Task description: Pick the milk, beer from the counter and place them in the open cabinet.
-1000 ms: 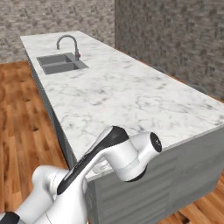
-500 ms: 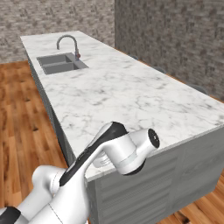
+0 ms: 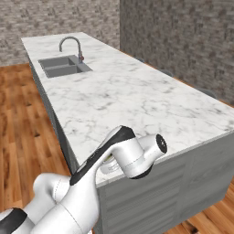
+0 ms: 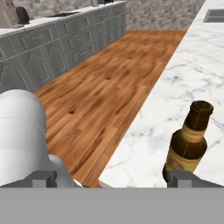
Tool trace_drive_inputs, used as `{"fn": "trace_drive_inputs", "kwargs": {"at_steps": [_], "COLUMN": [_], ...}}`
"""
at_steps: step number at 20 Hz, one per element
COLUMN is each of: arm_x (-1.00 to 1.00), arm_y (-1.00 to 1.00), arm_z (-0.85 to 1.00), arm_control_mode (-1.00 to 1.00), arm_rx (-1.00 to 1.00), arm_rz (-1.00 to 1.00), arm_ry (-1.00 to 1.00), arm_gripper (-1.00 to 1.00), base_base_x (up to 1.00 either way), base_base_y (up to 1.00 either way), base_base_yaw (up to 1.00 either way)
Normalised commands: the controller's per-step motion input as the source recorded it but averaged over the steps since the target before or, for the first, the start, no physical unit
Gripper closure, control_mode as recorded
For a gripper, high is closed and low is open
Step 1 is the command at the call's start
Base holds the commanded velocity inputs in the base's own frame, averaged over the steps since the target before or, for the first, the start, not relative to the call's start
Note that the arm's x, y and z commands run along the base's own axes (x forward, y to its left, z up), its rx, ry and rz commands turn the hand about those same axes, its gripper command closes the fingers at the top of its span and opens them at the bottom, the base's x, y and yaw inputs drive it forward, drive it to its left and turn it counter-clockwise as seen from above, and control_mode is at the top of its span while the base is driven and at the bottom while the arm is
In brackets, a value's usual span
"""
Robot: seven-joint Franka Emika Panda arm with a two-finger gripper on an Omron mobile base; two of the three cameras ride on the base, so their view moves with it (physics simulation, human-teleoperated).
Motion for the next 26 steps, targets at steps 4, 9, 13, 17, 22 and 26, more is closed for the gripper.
{"fn": "trace_drive_inputs", "kwargs": {"at_steps": [4, 9, 13, 17, 22, 26], "arm_x": [0.30, 0.35, 0.28, 0.24, 0.29, 0.15], "arm_y": [0.00, 0.00, 0.00, 0.00, -0.01, 0.00], "arm_z": [-0.26, -0.21, -0.25, -0.18, -0.18, -0.21], "arm_control_mode": [-1.00, -1.00, -1.00, -1.00, -1.00, -1.00], "arm_rx": [0.00, 0.00, 0.00, 0.00, 0.00, 0.00], "arm_rz": [0.00, 0.00, 0.00, 0.00, 0.00, 0.00], "arm_ry": [0.01, 0.01, 0.01, 0.01, 0.00, 0.00], "arm_gripper": [-1.00, -1.00, -1.00, -1.00, -1.00, -1.00], "base_base_x": [0.00, 0.00, 0.00, 0.00, 0.00, 0.00], "base_base_y": [0.00, 0.00, 0.00, 0.00, 0.00, 0.00], "base_base_yaw": [0.00, 0.00, 0.00, 0.00, 0.00, 0.00]}}
